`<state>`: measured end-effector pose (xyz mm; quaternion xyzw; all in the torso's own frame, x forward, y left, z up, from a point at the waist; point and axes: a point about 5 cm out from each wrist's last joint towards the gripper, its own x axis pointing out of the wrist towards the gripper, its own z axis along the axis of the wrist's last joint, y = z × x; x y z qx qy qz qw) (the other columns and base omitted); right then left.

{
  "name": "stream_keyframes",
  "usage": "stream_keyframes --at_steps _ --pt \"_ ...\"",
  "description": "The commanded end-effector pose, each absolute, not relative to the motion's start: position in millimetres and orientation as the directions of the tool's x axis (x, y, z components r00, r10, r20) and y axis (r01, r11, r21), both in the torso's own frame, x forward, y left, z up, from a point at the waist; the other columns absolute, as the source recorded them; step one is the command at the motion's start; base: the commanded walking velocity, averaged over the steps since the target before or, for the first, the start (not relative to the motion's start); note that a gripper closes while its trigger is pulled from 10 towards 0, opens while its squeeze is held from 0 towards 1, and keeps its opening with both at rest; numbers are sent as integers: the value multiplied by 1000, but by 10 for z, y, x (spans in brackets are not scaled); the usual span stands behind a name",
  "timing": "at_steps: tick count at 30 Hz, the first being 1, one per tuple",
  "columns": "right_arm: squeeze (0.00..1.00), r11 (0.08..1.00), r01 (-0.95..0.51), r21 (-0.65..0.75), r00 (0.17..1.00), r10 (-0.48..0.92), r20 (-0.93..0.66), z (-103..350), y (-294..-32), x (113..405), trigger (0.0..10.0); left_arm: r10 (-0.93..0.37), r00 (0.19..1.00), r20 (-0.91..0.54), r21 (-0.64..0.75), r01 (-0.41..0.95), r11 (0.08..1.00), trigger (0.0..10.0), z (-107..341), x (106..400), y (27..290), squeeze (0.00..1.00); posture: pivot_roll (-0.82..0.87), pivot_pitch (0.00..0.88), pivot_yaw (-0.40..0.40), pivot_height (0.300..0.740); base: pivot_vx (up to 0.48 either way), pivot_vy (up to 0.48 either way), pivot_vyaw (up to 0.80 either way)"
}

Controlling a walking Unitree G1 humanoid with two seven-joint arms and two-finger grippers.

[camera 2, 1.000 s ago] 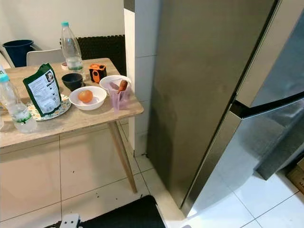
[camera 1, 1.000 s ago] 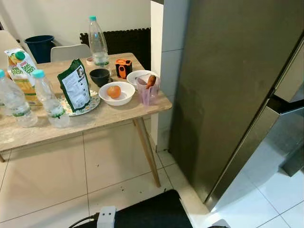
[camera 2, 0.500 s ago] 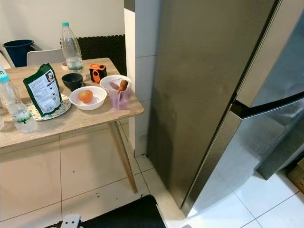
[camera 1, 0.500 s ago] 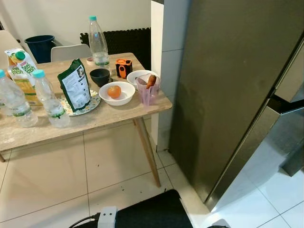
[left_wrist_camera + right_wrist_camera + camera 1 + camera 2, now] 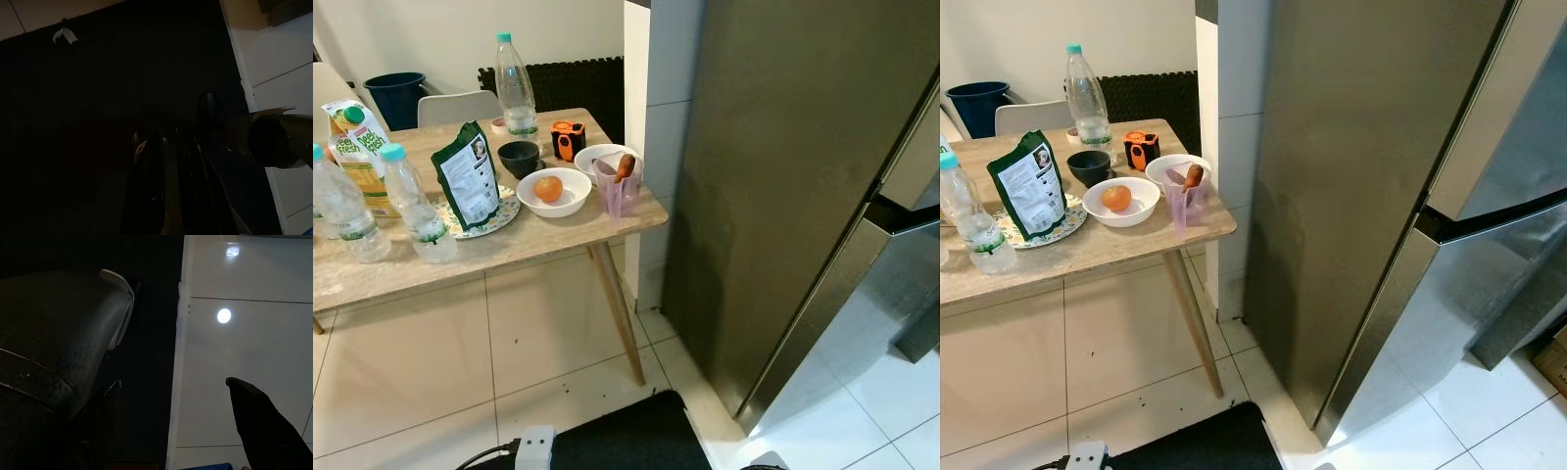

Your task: Restocking fridge

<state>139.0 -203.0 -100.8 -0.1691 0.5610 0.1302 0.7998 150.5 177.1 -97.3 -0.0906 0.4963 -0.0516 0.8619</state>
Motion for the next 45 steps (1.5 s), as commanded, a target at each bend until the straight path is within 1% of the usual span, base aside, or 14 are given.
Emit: stream_keyframes --at_steps 1,16,45 --pt "0 907 -397 -139 347 8 -938 -994 -2069 1411 10000 -183 487 -854 -210 -1 978 10000 -988 1467 1774 0 -16 0 -32 740 0 0 0" --pt "0 911 -389 -138 342 4 -940 -1002 -2075 1387 10000 -165 482 -860 -191 -4 982 10000 -992 1455 1801 0 -7 0 -30 740 0 0 0" --pt "0 911 -382 -153 354 -9 -935 -950 -2139 1500 10000 -156 484 -861 -185 -12 983 10000 -987 1467 1819 0 -4 0 -30 740 0 0 0"
